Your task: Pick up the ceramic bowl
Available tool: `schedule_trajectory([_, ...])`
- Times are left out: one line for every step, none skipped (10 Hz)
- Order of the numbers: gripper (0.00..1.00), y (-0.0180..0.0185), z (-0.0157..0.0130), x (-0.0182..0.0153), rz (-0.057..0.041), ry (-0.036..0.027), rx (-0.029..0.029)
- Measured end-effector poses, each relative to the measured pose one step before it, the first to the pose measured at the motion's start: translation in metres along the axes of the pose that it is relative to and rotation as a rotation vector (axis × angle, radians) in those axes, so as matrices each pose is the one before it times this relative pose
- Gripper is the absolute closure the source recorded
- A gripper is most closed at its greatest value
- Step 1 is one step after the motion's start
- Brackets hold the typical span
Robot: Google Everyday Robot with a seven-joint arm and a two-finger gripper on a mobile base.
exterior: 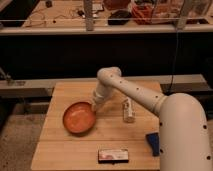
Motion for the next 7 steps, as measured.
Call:
schedule_trajectory([0.99,-0.00143,-0.00824,-0.00175,-0.00896,-0.0008,-0.0052])
schedule_trajectory([0.99,0.00045,-0.00198,0.00024,-0.00103,-0.00055,-0.0009])
schedule_trajectory([0.99,0.00039,-0.00162,0.00262,0.00387,0.00378,0.00161])
schedule_trajectory([0.99,0.00119,-0.00104,0.00245,0.0047,0.0027,0.00081])
schedule_trajectory([0.99,0.0002,-0.00157,0.00127,-0.00004,-0.00092,-0.00118])
schedule_trajectory([0.99,-0.00078,-0.00286,0.00196,-0.00142,0.00165,-0.00095])
schedule_trajectory([0.99,-0.00054,-0.00236,0.00127,-0.00135,0.00049,-0.00118])
